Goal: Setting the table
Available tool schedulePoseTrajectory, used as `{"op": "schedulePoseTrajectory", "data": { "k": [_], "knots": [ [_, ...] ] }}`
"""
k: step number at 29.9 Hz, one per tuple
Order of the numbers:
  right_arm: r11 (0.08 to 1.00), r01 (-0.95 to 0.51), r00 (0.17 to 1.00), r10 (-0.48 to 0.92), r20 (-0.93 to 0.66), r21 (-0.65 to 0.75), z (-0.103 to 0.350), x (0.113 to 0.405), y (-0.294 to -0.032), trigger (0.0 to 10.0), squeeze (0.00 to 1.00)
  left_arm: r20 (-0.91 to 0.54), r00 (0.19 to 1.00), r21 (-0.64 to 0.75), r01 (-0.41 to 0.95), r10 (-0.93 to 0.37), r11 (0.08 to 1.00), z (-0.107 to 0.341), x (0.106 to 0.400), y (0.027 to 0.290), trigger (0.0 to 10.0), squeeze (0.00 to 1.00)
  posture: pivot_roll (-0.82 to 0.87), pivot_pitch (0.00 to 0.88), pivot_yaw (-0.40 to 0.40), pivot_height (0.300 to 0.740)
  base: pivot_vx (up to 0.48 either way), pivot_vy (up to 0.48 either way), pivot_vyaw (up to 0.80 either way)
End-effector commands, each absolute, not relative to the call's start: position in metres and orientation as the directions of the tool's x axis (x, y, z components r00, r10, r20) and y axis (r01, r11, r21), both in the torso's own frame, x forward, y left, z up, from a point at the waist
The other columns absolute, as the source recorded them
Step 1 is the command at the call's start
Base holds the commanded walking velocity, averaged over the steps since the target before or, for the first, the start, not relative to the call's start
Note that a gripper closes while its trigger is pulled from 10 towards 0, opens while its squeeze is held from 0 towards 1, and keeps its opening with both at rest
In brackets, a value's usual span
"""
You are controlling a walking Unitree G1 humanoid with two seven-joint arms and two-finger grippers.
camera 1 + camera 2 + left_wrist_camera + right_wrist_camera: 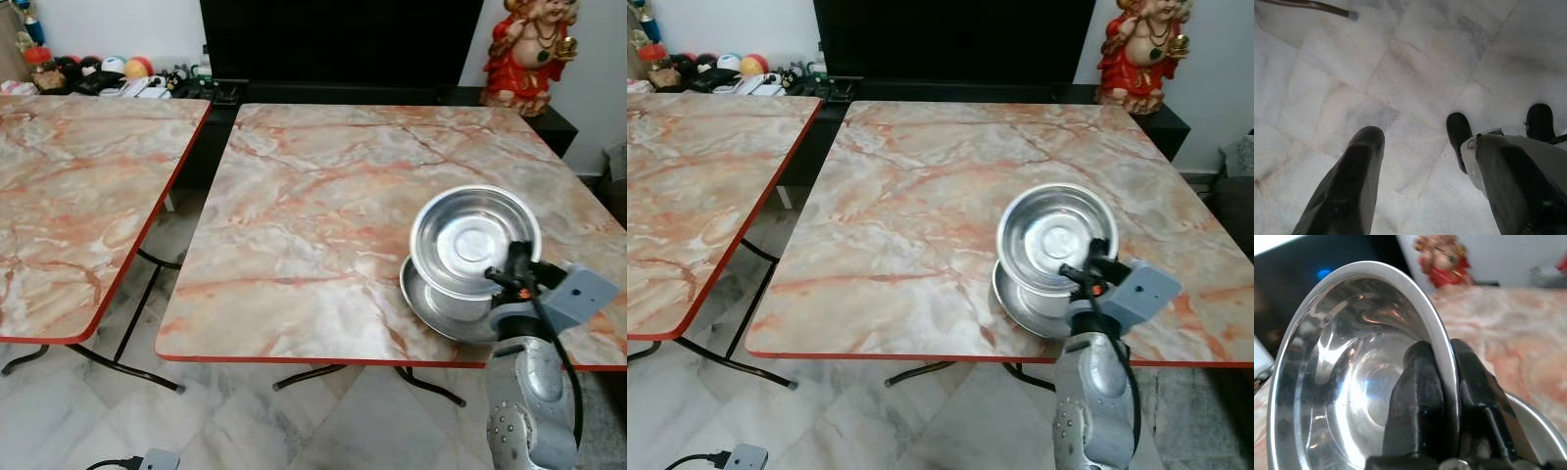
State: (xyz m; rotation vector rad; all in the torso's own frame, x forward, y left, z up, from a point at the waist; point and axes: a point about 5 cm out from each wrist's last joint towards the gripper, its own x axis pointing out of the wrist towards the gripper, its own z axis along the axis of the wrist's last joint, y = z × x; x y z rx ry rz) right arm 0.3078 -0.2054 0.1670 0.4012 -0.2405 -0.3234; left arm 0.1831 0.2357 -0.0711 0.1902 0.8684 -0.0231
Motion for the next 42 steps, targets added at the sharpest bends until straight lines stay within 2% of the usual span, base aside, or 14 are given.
{"op": "schedulePoseTrajectory", "data": {
  "k": [1, 7, 13, 39, 41, 42],
  "knots": [
    [0.842, 0.295, 0.91, -0.391, 0.135, 0.451, 0.166, 0.309, -0.21, 10.0, 0.0, -0.779, 0.623, 0.159, 0.091, 0.068, 0.983, -0.074, 0.177, 0.239, 10.0, 0.0, -0.05, 0.123, -0.013, 0.74, 0.0, 0.0, 0.0],
    [0.729, 0.408, 0.88, -0.474, -0.024, 0.55, 0.153, 0.32, -0.215, 10.0, 0.0, -0.78, 0.622, 0.159, 0.092, 0.068, 0.983, -0.074, 0.177, 0.24, 10.0, 0.0, -0.05, 0.123, -0.007, 0.74, 0.0, 0.0, 0.0],
    [0.675, 0.459, 0.86, -0.5, -0.099, 0.577, 0.144, 0.322, -0.213, 10.0, 0.0, -0.78, 0.623, 0.159, 0.095, 0.066, 0.983, -0.073, 0.177, 0.24, 10.0, 0.0, -0.05, 0.123, -0.007, 0.74, 0.0, 0.0, 0.0],
    [0.712, 0.431, 0.897, -0.402, -0.182, 0.554, 0.128, 0.326, -0.195, 10.0, 0.0, -0.785, 0.617, 0.156, 0.103, 0.06, 0.982, -0.075, 0.175, 0.24, 10.0, 0.0, -0.04, 0.118, -0.006, 0.74, 0.0, 0.0, 0.0],
    [0.713, 0.431, 0.898, -0.401, -0.182, 0.553, 0.128, 0.326, -0.195, 10.0, 0.02, -0.785, 0.616, 0.157, 0.104, 0.06, 0.982, -0.075, 0.175, 0.239, 10.0, 0.0, -0.04, 0.117, -0.007, 0.74, 0.0, 0.0, 0.0],
    [0.714, 0.431, 0.898, -0.401, -0.182, 0.552, 0.128, 0.326, -0.195, 10.0, 0.09, -0.786, 0.616, 0.157, 0.104, 0.06, 0.982, -0.075, 0.175, 0.239, 10.0, 0.0, -0.04, 0.117, -0.007, 0.74, 0.0, 0.0, 0.0]
  ]
}}
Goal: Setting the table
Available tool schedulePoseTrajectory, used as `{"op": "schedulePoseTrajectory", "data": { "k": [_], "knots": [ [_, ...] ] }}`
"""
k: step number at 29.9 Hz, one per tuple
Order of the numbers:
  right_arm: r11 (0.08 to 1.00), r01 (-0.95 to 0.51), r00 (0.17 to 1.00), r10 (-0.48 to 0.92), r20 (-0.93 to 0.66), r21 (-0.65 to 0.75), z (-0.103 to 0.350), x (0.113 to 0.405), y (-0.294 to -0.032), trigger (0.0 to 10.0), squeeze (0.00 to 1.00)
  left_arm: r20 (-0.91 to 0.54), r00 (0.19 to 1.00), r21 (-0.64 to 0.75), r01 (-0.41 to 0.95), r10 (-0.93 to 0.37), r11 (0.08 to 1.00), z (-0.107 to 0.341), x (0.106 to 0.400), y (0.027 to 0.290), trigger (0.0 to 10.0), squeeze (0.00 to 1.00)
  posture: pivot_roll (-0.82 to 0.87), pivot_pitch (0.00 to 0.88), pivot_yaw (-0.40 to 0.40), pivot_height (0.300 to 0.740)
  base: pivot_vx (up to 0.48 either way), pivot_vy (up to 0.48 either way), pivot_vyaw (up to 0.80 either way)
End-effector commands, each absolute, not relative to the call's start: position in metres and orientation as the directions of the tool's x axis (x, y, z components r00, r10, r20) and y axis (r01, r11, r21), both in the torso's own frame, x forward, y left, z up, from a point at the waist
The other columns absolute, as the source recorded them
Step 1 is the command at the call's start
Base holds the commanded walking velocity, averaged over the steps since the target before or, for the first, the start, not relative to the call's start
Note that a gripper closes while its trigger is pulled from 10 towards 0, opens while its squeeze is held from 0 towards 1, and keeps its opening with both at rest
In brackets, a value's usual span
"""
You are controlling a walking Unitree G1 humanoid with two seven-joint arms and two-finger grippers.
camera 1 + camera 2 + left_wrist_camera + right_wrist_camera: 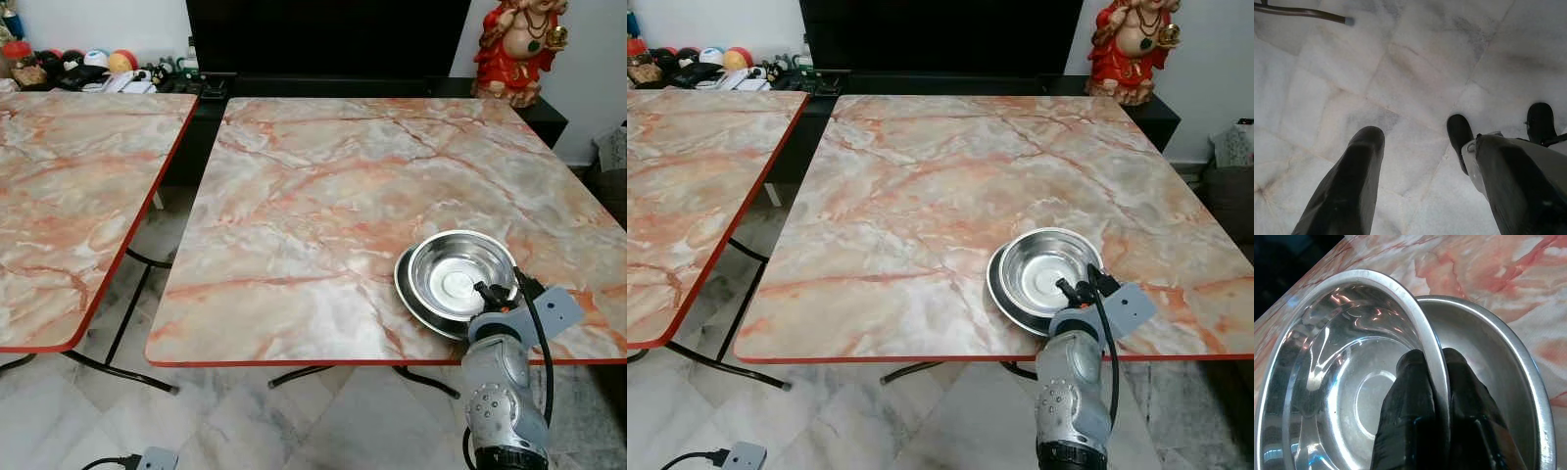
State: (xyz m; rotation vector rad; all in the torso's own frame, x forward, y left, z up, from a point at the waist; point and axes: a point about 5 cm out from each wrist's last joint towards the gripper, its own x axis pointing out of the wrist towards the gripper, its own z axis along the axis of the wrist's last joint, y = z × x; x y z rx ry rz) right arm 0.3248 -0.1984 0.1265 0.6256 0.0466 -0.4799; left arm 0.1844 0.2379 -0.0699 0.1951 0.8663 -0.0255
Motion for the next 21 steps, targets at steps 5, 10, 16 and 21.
{"op": "schedulePoseTrajectory", "data": {
  "k": [5, 10, 16, 21],
  "knots": [
    [0.715, 0.432, 0.897, -0.401, -0.185, 0.549, 0.128, 0.3264, -0.1948, 10.0, 0.68, -0.786, 0.615, 0.157, 0.103, 0.061, 0.982, -0.0748, 0.1745, 0.2394, 10.0, 0.0, -0.04, 0.121, -0.007, 0.74, 0.0, 0.0, 0.0],
    [0.729, 0.43, 0.901, -0.382, -0.204, 0.533, 0.1248, 0.3258, -0.1913, 10.0, 0.54, -0.787, 0.615, 0.157, 0.105, 0.06, 0.982, -0.0749, 0.1744, 0.2395, 10.0, 0.0, -0.04, 0.12, -0.006, 0.74, 0.0, 0.0, 0.0],
    [0.723, 0.429, 0.901, -0.384, -0.202, 0.541, 0.1244, 0.3256, -0.1895, 10.0, 0.13, -0.786, 0.615, 0.157, 0.105, 0.06, 0.982, -0.0748, 0.175, 0.239, 10.0, 0.0, -0.04, 0.118, -0.007, 0.74, 0.0, 0.0, 0.0],
    [0.725, 0.431, 0.9, -0.387, -0.2, 0.537, 0.1254, 0.3256, -0.1904, 10.0, 0.01, -0.785, 0.616, 0.158, 0.106, 0.06, 0.982, -0.0747, 0.1754, 0.2386, 10.0, 0.0, -0.04, 0.117, -0.008, 0.74, 0.0, 0.0, 0.0]
  ]
}}
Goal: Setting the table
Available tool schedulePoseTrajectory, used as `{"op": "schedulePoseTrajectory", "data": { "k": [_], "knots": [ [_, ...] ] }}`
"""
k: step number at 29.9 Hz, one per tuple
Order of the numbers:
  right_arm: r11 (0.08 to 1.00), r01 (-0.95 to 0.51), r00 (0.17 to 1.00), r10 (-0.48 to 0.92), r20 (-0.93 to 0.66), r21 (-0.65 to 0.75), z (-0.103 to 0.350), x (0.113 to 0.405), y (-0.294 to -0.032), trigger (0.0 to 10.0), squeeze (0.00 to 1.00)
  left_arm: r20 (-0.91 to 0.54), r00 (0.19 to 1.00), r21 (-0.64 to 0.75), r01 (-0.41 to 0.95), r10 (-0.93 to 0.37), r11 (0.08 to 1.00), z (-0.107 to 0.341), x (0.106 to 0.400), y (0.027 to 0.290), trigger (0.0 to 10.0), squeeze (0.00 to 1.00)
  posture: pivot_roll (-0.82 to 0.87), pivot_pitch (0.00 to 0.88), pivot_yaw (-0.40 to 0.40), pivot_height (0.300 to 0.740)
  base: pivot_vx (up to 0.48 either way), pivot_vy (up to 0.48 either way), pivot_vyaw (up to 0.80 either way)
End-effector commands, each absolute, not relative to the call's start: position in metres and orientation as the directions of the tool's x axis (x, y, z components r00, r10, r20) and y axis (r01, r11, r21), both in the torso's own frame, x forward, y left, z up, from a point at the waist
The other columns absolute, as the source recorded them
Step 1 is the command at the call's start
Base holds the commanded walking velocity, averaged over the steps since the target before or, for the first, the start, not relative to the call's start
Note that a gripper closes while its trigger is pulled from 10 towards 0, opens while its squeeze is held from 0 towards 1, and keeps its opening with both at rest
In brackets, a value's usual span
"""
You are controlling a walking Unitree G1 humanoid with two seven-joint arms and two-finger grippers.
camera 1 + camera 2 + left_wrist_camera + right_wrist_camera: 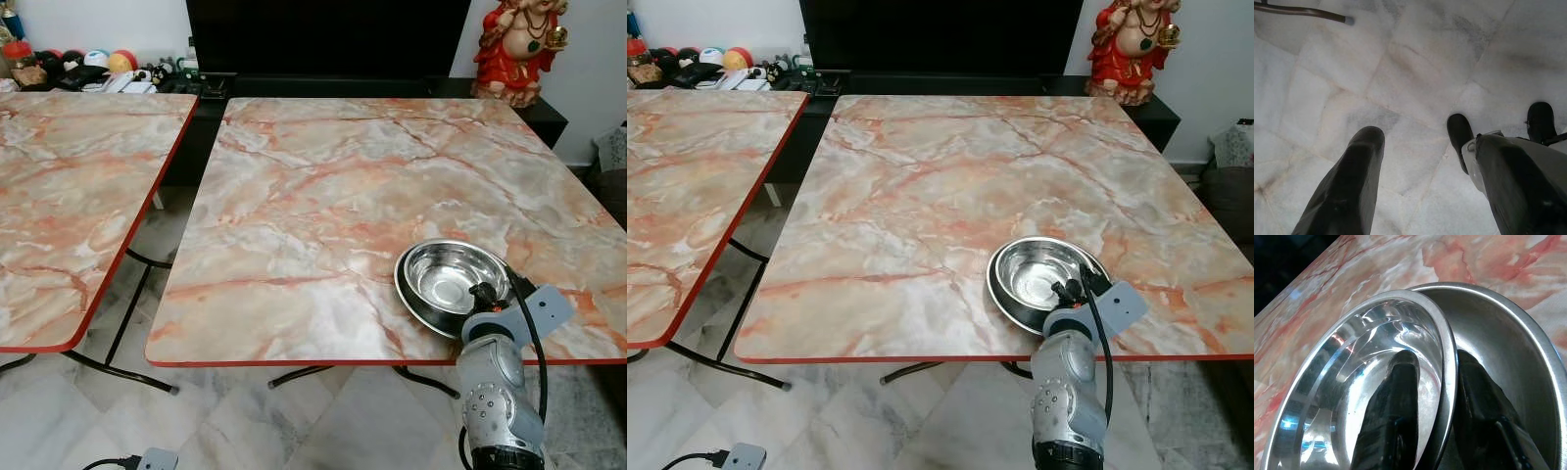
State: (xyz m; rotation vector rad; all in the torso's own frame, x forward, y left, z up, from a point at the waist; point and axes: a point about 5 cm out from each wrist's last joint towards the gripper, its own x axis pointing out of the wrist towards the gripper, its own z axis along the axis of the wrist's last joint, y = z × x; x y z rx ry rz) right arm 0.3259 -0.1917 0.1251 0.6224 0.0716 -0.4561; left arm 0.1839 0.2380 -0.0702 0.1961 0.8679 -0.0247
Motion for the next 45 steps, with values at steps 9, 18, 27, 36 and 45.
{"op": "schedulePoseTrajectory", "data": {
  "k": [9, 18, 27, 36, 45],
  "knots": [
    [0.7, 0.513, 0.853, -0.478, -0.207, 0.497, 0.124, 0.318, -0.2, 10.0, 0.0, -0.785, 0.616, 0.158, 0.107, 0.059, 0.982, -0.075, 0.175, 0.237, 10.0, 0.0, -0.04, 0.113, -0.009, 0.74, 0.0, 0.0, 0.0],
    [0.714, 0.506, 0.858, -0.474, -0.198, 0.484, 0.126, 0.32, -0.201, 10.0, 0.0, -0.785, 0.617, 0.16, 0.108, 0.06, 0.981, -0.075, 0.175, 0.238, 10.0, 0.0, -0.04, 0.106, -0.011, 0.74, 0.0, 0.0, 0.0],
    [0.724, 0.493, 0.865, -0.465, -0.187, 0.481, 0.127, 0.323, -0.195, 10.0, 0.0, -0.785, 0.617, 0.159, 0.108, 0.059, 0.981, -0.075, 0.175, 0.237, 10.0, 0.0, -0.03, 0.111, -0.011, 0.74, 0.0, 0.0, 0.0],
    [0.719, 0.504, 0.857, -0.486, -0.173, 0.478, 0.131, 0.325, -0.201, 10.0, 0.0, -0.788, 0.613, 0.159, 0.111, 0.058, 0.981, -0.076, 0.174, 0.237, 10.0, 0.0, -0.03, 0.113, -0.008, 0.74, 0.0, 0.0, 0.0],
    [0.7, 0.536, 0.833, -0.528, -0.163, 0.472, 0.132, 0.324, -0.212, 10.0, 0.0, -0.79, 0.611, 0.158, 0.115, 0.055, 0.981, -0.076, 0.174, 0.238, 10.0, 0.0, -0.03, 0.114, -0.006, 0.74, 0.0, 0.0, 0.0]
  ]
}}
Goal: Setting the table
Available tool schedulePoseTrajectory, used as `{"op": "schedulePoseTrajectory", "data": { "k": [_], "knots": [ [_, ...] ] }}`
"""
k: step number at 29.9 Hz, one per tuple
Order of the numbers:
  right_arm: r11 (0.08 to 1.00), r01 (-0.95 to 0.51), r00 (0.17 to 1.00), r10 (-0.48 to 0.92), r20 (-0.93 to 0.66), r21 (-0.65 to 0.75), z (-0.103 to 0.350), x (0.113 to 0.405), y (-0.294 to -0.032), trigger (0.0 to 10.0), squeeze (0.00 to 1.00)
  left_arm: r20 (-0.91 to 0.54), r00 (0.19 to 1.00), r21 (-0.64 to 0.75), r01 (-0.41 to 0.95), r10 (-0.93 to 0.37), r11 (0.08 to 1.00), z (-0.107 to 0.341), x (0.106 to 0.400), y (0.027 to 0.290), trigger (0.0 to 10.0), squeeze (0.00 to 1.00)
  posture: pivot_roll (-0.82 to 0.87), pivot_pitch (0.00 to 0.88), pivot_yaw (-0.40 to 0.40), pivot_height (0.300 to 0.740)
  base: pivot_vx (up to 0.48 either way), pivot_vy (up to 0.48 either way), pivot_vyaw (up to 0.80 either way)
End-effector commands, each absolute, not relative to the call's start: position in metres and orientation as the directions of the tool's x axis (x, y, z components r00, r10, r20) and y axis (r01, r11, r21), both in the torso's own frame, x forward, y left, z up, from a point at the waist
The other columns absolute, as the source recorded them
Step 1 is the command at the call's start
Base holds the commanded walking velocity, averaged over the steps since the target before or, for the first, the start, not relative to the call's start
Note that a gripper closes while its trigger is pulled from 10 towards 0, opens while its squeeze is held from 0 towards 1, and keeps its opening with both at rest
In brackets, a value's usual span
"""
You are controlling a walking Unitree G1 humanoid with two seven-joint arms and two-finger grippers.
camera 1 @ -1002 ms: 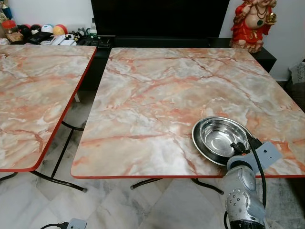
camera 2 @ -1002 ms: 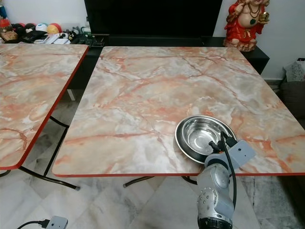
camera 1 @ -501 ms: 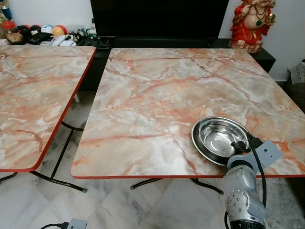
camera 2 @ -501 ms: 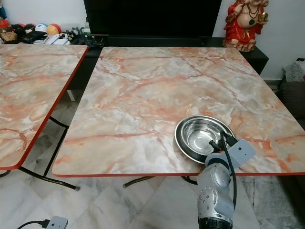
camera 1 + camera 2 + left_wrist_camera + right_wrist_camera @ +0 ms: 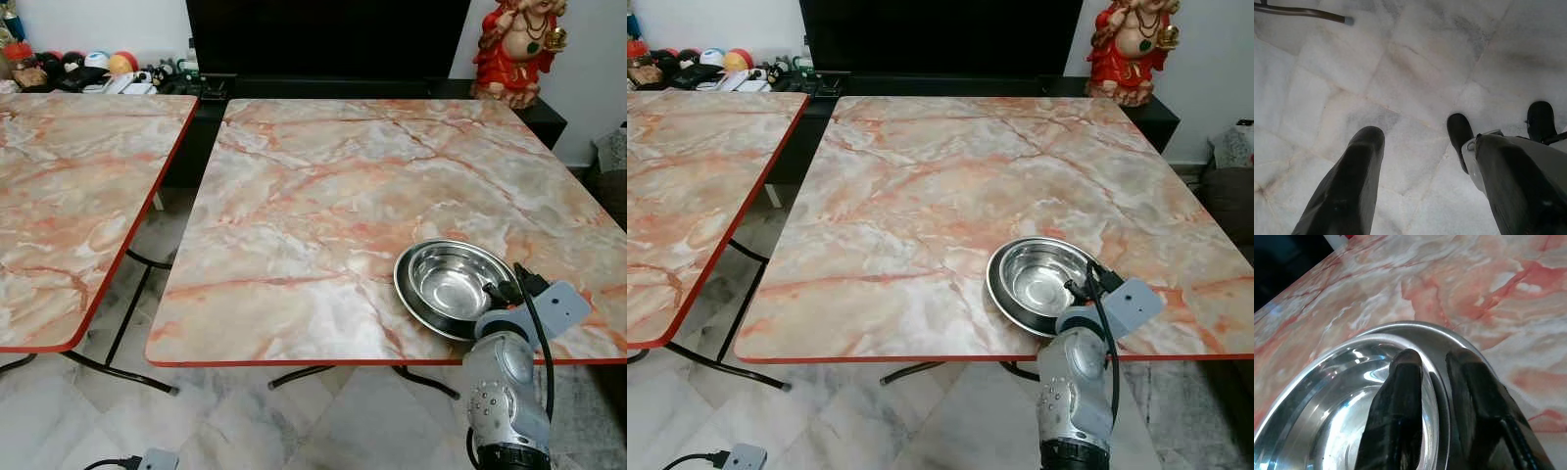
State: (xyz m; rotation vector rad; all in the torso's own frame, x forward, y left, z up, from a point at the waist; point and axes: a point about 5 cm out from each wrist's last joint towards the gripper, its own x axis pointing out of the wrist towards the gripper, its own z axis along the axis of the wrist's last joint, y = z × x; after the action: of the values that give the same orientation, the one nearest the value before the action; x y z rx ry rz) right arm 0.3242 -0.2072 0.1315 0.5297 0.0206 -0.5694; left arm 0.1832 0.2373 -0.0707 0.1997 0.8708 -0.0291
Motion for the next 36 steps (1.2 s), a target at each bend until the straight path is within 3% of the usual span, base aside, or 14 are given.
{"op": "schedulePoseTrajectory", "data": {
  "k": [1, 7, 22, 25, 29, 36],
  "knots": [
    [0.697, 0.541, 0.829, -0.536, -0.159, 0.471, 0.133, 0.324, -0.213, 10.0, 0.0, -0.79, 0.611, 0.158, 0.115, 0.056, 0.981, -0.076, 0.174, 0.238, 10.0, 0.0, -0.03, 0.114, -0.007, 0.74, 0.0, 0.0, 0.0],
    [0.703, 0.537, 0.83, -0.539, -0.144, 0.465, 0.134, 0.324, -0.213, 10.0, 0.0, -0.792, 0.608, 0.159, 0.115, 0.057, 0.981, -0.076, 0.173, 0.238, 10.0, 0.0, -0.03, 0.115, -0.006, 0.74, 0.0, 0.0, 0.0],
    [0.808, 0.466, 0.833, -0.538, 0.129, 0.361, 0.166, 0.317, -0.211, 10.0, 0.0, -0.789, 0.61, 0.163, 0.102, 0.068, 0.981, -0.076, 0.172, 0.239, 10.0, 0.0, -0.04, 0.114, -0.006, 0.74, 0.0, 0.0, 0.0],
    [0.871, 0.423, 0.859, -0.473, 0.194, 0.251, 0.171, 0.317, -0.216, 10.0, 0.0, -0.786, 0.614, 0.173, 0.094, 0.08, 0.98, -0.076, 0.172, 0.241, 10.0, 0.0, -0.03, 0.113, -0.007, 0.74, 0.0, 0.0, 0.0],
    [0.966, 0.253, 0.937, -0.259, 0.233, 0.058, 0.176, 0.317, -0.223, 10.0, 0.0, -0.773, 0.625, 0.203, 0.079, 0.11, 0.976, -0.072, 0.173, 0.252, 10.0, 0.0, -0.05, 0.106, -0.009, 0.74, 0.0, 0.0, 0.0],
    [0.986, 0.163, 0.963, -0.153, 0.222, -0.028, 0.173, 0.312, -0.225, 10.0, 0.0, -0.761, 0.636, 0.215, 0.06, 0.129, 0.975, -0.069, 0.173, 0.26, 10.0, 0.0, -0.06, 0.086, -0.013, 0.74, 0.0, 0.0, 0.0]
  ]
}}
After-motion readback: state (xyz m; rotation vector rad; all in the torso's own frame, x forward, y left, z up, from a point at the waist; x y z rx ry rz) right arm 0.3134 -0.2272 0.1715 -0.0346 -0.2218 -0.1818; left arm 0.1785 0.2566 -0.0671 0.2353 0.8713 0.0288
